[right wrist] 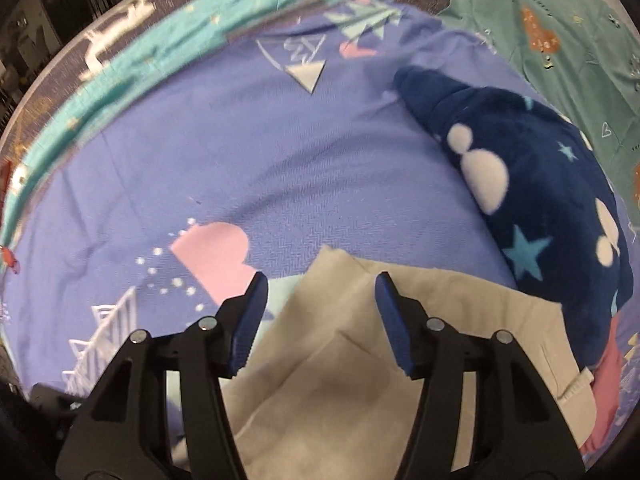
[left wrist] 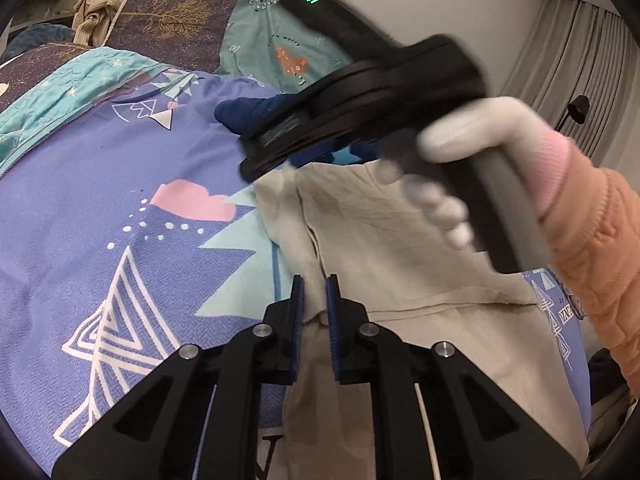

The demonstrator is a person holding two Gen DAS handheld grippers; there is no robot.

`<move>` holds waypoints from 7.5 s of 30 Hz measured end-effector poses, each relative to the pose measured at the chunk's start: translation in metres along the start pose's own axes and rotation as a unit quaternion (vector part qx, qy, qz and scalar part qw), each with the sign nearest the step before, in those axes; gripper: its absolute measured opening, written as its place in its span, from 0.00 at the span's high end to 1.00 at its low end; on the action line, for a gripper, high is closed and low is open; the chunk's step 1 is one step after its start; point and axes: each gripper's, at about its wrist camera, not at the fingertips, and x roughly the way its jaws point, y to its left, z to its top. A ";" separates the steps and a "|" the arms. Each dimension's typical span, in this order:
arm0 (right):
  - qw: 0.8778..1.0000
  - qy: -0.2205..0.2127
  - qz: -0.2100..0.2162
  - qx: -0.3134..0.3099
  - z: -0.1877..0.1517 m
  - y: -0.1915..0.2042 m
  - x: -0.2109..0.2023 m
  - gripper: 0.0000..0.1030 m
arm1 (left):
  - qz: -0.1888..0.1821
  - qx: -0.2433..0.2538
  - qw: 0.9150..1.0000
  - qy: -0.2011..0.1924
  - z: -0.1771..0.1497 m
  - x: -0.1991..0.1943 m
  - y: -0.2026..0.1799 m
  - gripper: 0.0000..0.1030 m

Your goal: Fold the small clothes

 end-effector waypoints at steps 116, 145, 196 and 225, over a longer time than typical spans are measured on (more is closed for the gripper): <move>0.788 -0.464 0.123 0.386 -0.658 -0.061 -0.355 0.96 | -0.209 -0.044 0.975 -0.066 -0.109 -0.279 -0.092 0.99; 0.897 -0.227 -0.041 0.377 -0.476 -0.234 -0.170 0.66 | -0.010 0.040 0.999 0.035 0.002 -0.047 -0.043 0.60; 0.862 -0.226 -0.040 0.453 -0.630 -0.237 -0.182 0.75 | -0.110 0.276 0.930 0.216 -0.140 0.054 -0.401 0.46; 0.831 -0.279 0.027 0.481 -0.653 -0.247 -0.187 0.70 | -0.033 0.228 0.946 0.230 -0.155 0.073 -0.398 0.65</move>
